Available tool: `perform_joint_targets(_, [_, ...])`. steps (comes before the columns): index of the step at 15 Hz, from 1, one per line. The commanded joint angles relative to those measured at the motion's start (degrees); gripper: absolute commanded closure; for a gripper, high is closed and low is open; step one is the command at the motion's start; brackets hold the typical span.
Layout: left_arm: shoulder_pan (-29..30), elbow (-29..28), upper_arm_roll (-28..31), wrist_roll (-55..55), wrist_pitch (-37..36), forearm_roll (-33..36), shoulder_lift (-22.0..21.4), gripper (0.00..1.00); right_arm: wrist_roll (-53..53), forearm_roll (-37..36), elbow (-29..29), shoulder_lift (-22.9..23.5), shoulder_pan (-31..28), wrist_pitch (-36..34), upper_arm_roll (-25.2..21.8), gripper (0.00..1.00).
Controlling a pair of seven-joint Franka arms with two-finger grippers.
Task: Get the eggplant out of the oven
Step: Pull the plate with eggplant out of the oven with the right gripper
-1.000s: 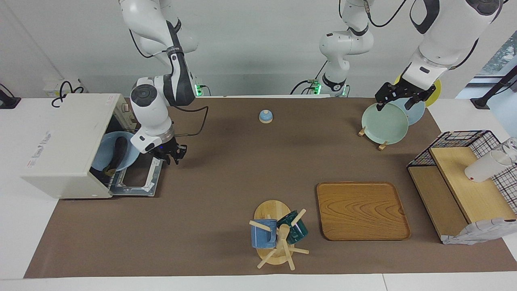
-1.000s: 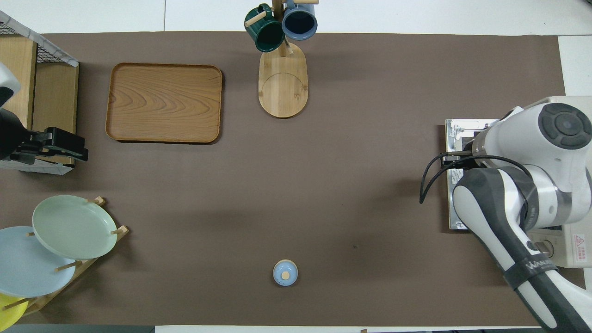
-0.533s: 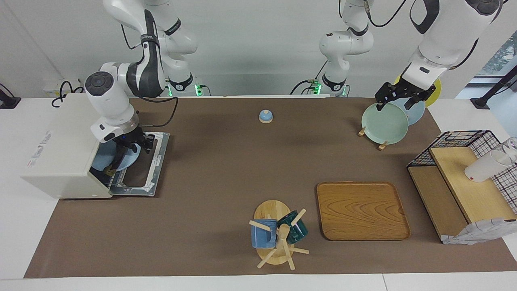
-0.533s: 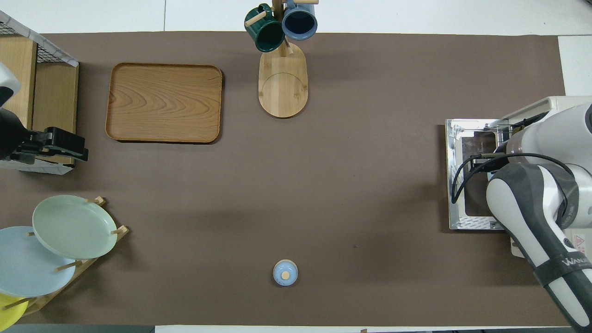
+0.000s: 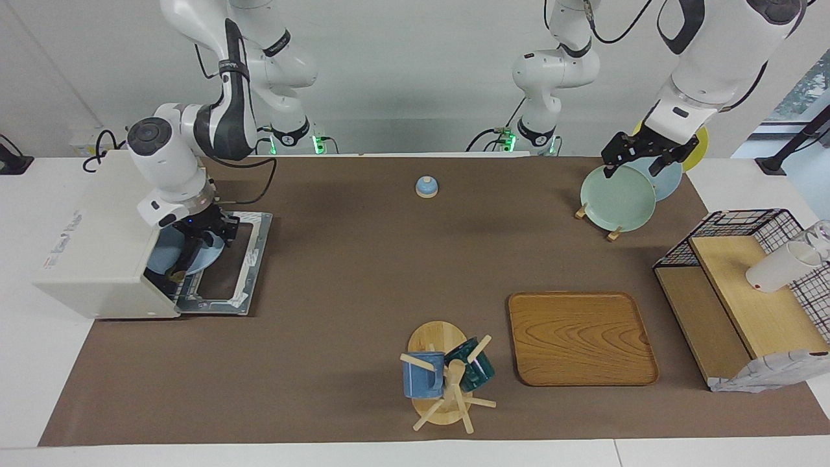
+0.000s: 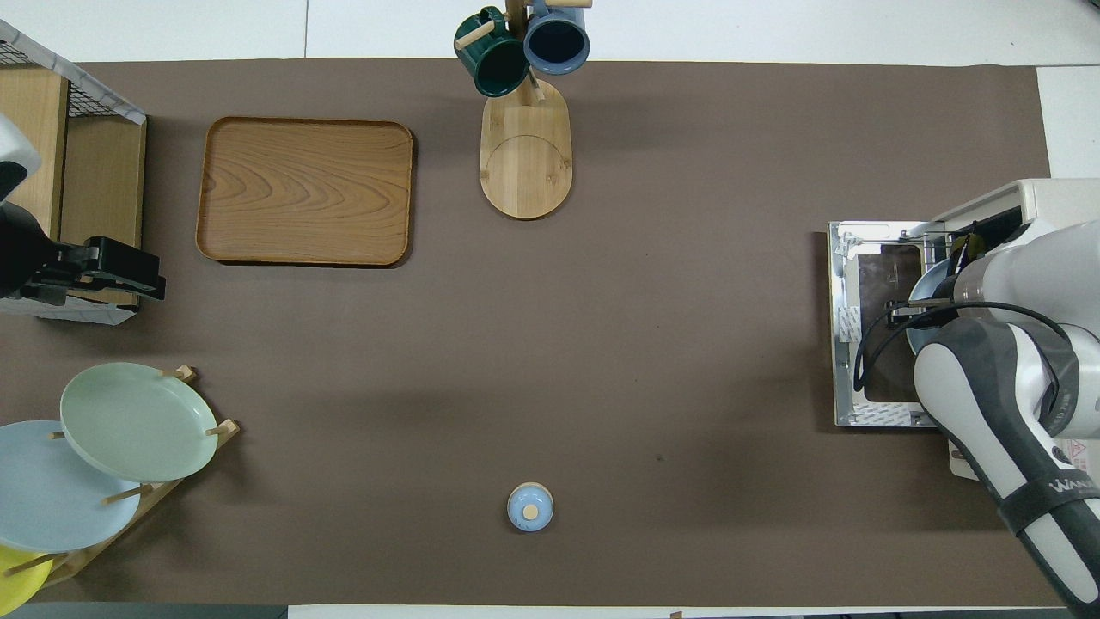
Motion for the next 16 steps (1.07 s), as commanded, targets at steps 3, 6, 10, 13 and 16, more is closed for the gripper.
perform_joint_targets(3, [-0.37,-0.51,0.49,0.83,-0.18,-0.07,-0.87,0.00,-3.37,-0.93,-1.82,-1.35,-0.14,0.74,0.30,1.00])
perform_joint_targets(6, [-0.37,-0.51,0.49,0.83,0.00,-0.07,-0.87,0.00,-3.29,-3.46,0.45,-1.26,2.39,-2.58,0.30,1.00])
perform_joint_targets(10, [-0.20,-0.51,0.57,0.56,0.00,-0.16,-0.87,0.00,8.88,-10.40,7.48,-1.17,14.33,-12.51,0.39,1.00])
perform_joint_targets(13, [-0.19,-0.51,0.66,0.56,0.09,-0.33,-0.87,0.00,19.01,-12.27,8.72,-1.00,23.65,-13.67,0.65,1.00])
perform_joint_targets(16, [1.12,-0.51,0.66,0.83,1.05,-0.60,-0.78,0.00,31.46,-11.48,13.54,3.55,32.52,-14.37,1.01,1.00])
